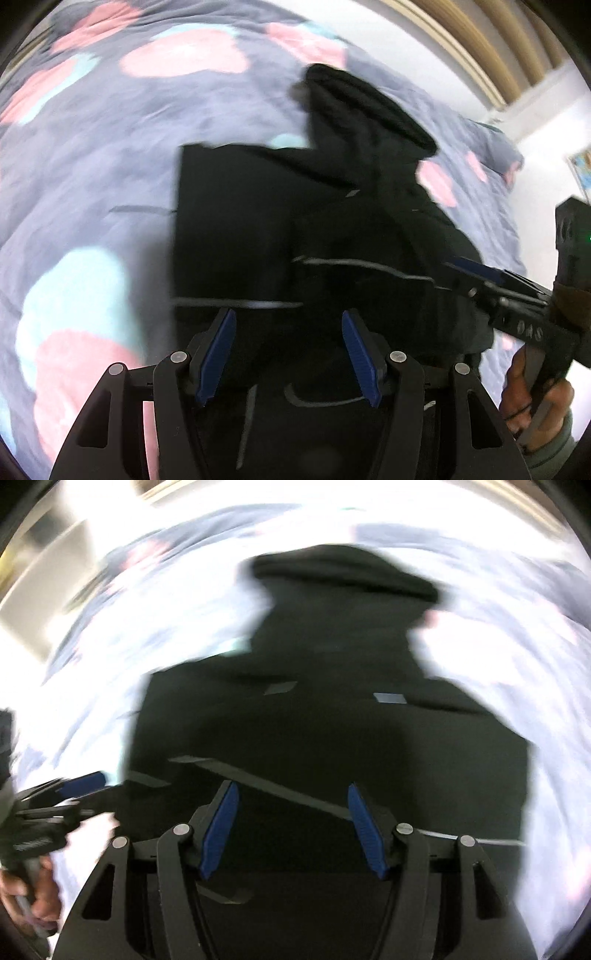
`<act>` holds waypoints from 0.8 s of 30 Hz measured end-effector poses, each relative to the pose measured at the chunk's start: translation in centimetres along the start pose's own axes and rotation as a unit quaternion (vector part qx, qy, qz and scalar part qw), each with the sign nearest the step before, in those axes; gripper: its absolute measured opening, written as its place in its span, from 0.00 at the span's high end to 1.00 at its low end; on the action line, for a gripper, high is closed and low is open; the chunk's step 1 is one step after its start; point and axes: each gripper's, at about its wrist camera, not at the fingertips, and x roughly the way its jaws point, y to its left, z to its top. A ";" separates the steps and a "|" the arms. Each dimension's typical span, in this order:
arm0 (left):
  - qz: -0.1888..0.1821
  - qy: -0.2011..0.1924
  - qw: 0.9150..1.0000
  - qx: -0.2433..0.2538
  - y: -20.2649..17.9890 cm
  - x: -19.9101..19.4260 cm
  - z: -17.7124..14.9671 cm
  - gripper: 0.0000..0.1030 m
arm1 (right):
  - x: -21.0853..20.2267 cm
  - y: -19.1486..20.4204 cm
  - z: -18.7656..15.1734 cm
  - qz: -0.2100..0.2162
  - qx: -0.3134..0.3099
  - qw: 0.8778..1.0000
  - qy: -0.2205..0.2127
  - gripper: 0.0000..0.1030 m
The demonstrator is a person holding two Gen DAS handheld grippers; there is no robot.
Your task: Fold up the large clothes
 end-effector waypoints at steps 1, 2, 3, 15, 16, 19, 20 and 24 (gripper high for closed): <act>-0.006 0.000 1.000 0.010 -0.8 0.5 0.5 0.40 | -0.3 -2.8 -0.4 -0.022 0.032 0.999 -0.006 0.38; -0.016 0.001 1.000 0.019 -1.6 0.9 0.9 0.40 | -0.3 -4.7 -0.5 -0.035 0.054 0.998 -0.005 0.38; -0.030 0.003 0.999 0.025 -2.2 1.4 1.4 0.40 | -0.2 -6.3 -0.5 -0.045 0.073 0.996 0.000 0.38; -0.018 0.081 0.996 0.036 -3.3 11.9 2.4 0.42 | 8.3 -13.7 -3.5 -0.110 0.150 0.981 0.050 0.39; -0.016 0.083 0.996 0.033 -3.3 11.9 2.5 0.42 | 8.5 -14.1 -3.4 -0.105 0.158 0.980 0.053 0.39; -0.007 0.085 0.996 0.034 -3.7 11.5 2.4 0.43 | 8.0 -14.5 -2.9 -0.094 0.163 0.980 0.066 0.40; -0.003 0.084 0.996 0.036 -4.0 11.1 2.5 0.44 | 7.1 -14.4 -2.8 -0.095 0.158 0.981 0.066 0.40; -0.040 0.057 0.997 0.036 -5.7 6.9 2.5 0.45 | 2.2 -13.3 -3.1 -0.078 0.126 0.989 0.017 0.40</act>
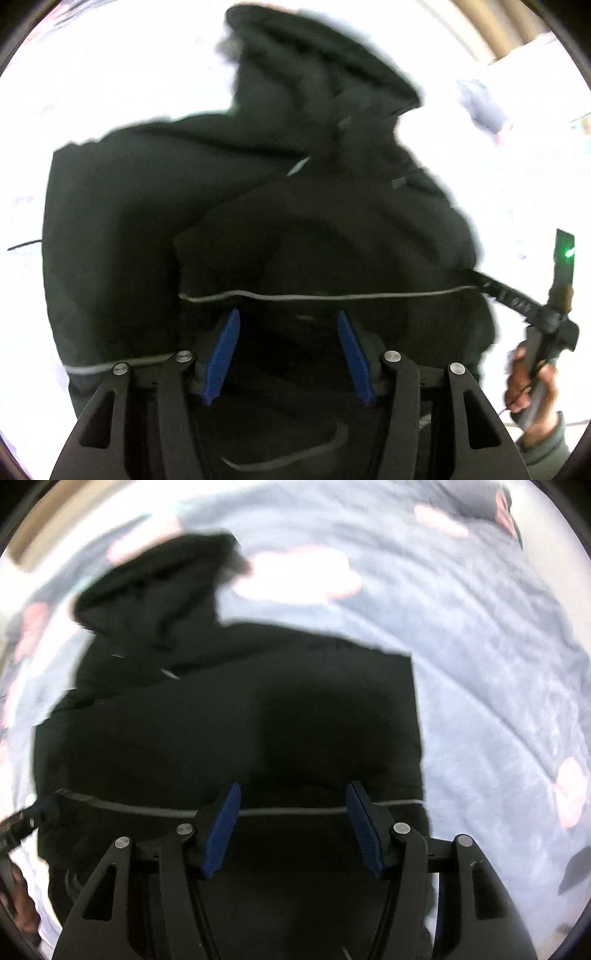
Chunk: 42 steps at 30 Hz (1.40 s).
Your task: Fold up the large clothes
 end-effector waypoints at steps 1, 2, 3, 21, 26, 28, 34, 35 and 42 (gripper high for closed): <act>-0.004 -0.012 1.000 -0.005 -0.6 -0.9 -0.3 0.45 | -0.7 0.1 -0.3 -0.001 -0.010 1.000 -0.007 0.40; -0.011 -0.018 1.000 -0.002 -1.2 -1.5 -0.4 0.45 | -1.1 0.2 -0.7 -0.005 -0.023 1.000 -0.010 0.40; -0.016 -0.021 1.000 0.001 -1.8 -1.8 -0.6 0.44 | -1.1 0.3 -1.1 -0.008 -0.033 0.999 -0.007 0.40; 0.018 -0.011 0.999 -0.029 -1.7 -0.3 0.2 0.44 | 2.0 0.1 4.2 0.021 -0.050 0.998 0.022 0.38; 0.032 -0.074 0.997 -0.010 -1.1 -4.0 6.0 0.44 | 0.6 2.3 10.7 0.041 -0.040 0.998 -0.040 0.38; 0.048 -0.087 0.995 -0.006 -0.7 -4.3 8.5 0.44 | 0.8 3.8 12.9 0.049 -0.037 0.997 -0.054 0.38; 0.049 -0.114 0.992 -0.017 1.5 -3.4 15.3 0.44 | 4.0 5.9 18.1 0.085 -0.015 0.995 -0.051 0.38; 0.049 -0.114 0.992 -0.022 1.9 -3.2 16.0 0.44 | 4.6 6.1 17.9 0.090 -0.009 0.995 -0.047 0.38; 0.023 -0.111 0.991 -0.071 6.7 0.9 21.6 0.44 | 9.3 6.3 21.8 0.111 0.024 0.993 -0.024 0.38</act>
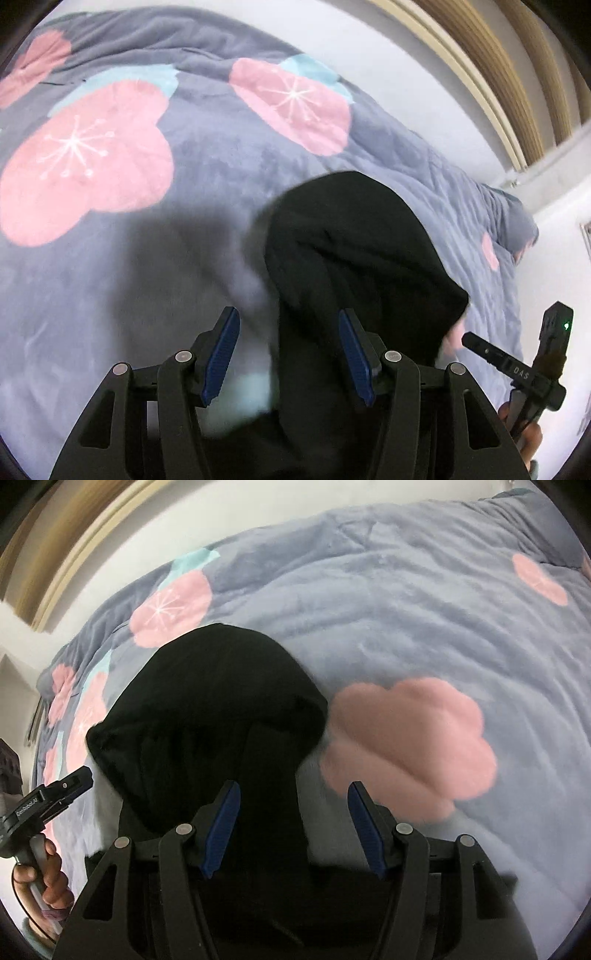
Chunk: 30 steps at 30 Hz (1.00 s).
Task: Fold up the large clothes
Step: 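Grasp the jacket hood with both grippers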
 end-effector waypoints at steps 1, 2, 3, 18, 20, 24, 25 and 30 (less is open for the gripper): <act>0.001 0.002 1.000 0.000 0.1 1.0 0.6 0.45 | 0.4 -0.2 0.4 0.001 0.002 1.000 0.001 0.38; 0.003 0.004 1.000 0.000 0.3 1.8 1.1 0.45 | 0.9 -0.2 0.7 0.002 0.004 1.000 0.003 0.38; 0.004 0.007 1.000 -0.001 0.3 2.5 1.5 0.45 | 1.4 -0.2 1.1 0.004 0.005 1.000 0.004 0.38; -0.022 0.060 0.998 -0.011 4.3 6.6 0.5 0.87 | 4.2 -2.7 1.3 -0.009 -0.025 1.000 0.005 0.91; -0.041 0.065 0.997 -0.029 5.4 8.2 0.1 0.85 | 6.0 -2.3 0.7 -0.016 -0.035 0.999 0.022 0.91; -0.080 0.057 0.993 -0.062 6.6 7.1 0.2 0.78 | 6.1 -2.1 0.6 -0.022 -0.039 0.999 0.025 0.91; -0.067 0.052 0.996 -0.042 6.2 6.2 0.2 0.73 | 5.5 -2.0 0.7 -0.024 -0.042 0.999 0.025 0.89; -0.016 0.030 0.998 0.045 3.4 0.4 -0.2 0.57 | 0.8 -1.2 0.6 -0.006 -0.063 0.998 0.013 0.88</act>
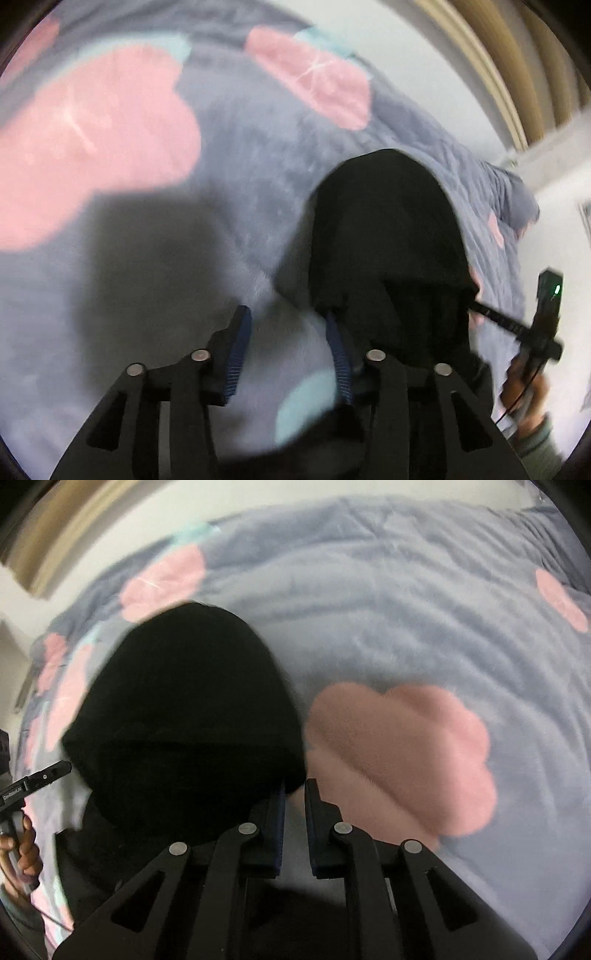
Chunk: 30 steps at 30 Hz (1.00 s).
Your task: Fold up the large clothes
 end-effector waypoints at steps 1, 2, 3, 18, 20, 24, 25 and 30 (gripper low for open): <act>-0.002 -0.012 1.000 0.011 -0.6 -1.4 0.0 0.57 | -1.1 0.2 0.2 0.004 -0.004 1.000 -0.009 0.87; -0.005 -0.025 0.999 0.020 -0.9 -2.6 0.4 0.56 | -2.0 0.5 0.4 0.007 -0.008 1.000 -0.018 0.86; -0.008 -0.039 0.999 0.029 -1.5 -3.6 0.7 0.54 | -3.0 1.0 0.7 0.011 -0.013 0.999 -0.030 0.83; -0.020 0.036 0.999 0.032 -4.8 6.9 3.0 0.46 | 5.4 4.1 2.6 -0.002 -0.046 0.999 0.020 0.42; -0.054 0.033 0.998 0.006 -3.2 8.1 2.0 0.46 | 6.9 3.6 1.7 0.000 -0.045 0.999 0.026 0.42; -0.082 0.032 0.996 -0.011 -2.3 8.4 2.1 0.46 | 7.1 3.5 1.3 -0.007 -0.041 0.999 0.021 0.42; -0.081 0.034 0.996 -0.006 -2.5 8.4 2.2 0.46 | 7.2 3.6 1.4 -0.010 -0.044 0.999 0.022 0.42; -0.051 0.035 0.998 0.027 -4.0 7.2 2.0 0.45 | 5.7 3.3 1.4 -0.004 -0.048 0.999 0.022 0.42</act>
